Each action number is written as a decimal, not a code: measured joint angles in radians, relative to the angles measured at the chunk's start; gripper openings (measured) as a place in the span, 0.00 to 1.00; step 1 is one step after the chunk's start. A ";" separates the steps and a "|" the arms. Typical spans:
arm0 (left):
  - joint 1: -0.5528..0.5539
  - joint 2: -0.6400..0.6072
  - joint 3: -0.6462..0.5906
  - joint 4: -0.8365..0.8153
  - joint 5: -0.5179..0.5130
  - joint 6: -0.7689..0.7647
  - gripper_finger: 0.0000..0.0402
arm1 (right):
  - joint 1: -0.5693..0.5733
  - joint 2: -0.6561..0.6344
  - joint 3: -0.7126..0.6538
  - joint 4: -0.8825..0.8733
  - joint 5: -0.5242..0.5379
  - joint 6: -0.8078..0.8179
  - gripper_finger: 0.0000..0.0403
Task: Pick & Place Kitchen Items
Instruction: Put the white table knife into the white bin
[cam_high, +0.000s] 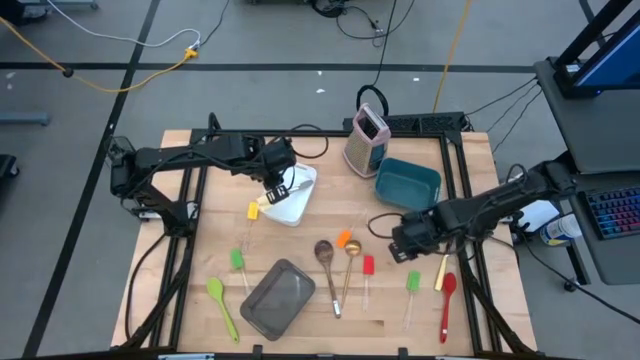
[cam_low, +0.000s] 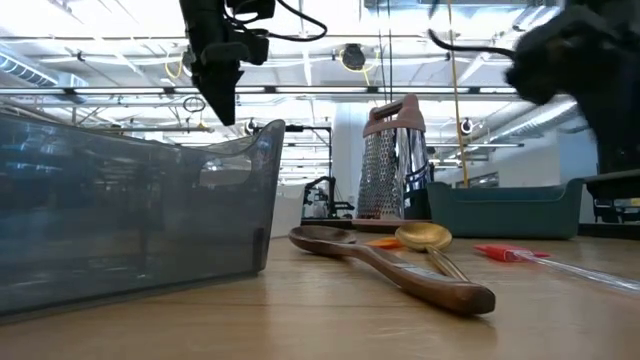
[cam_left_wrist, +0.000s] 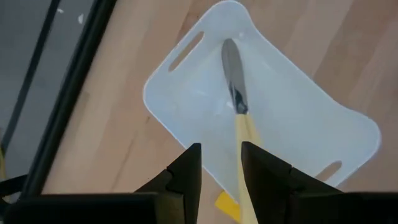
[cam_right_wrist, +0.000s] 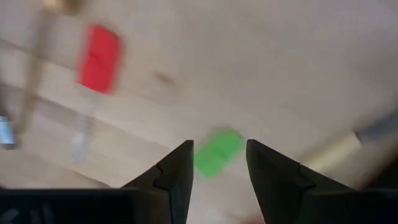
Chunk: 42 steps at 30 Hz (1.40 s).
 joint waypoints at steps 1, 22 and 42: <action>0.000 0.000 0.000 0.001 -0.008 0.007 0.29 | 0.015 0.000 0.000 -0.030 -0.009 0.047 0.35; 0.001 0.000 0.000 0.052 -0.017 0.090 0.29 | 0.166 0.000 -0.205 -0.074 -0.219 0.412 0.35; 0.001 0.000 0.000 0.053 -0.016 0.089 0.29 | 0.166 -0.005 -0.454 0.258 -0.208 0.444 0.35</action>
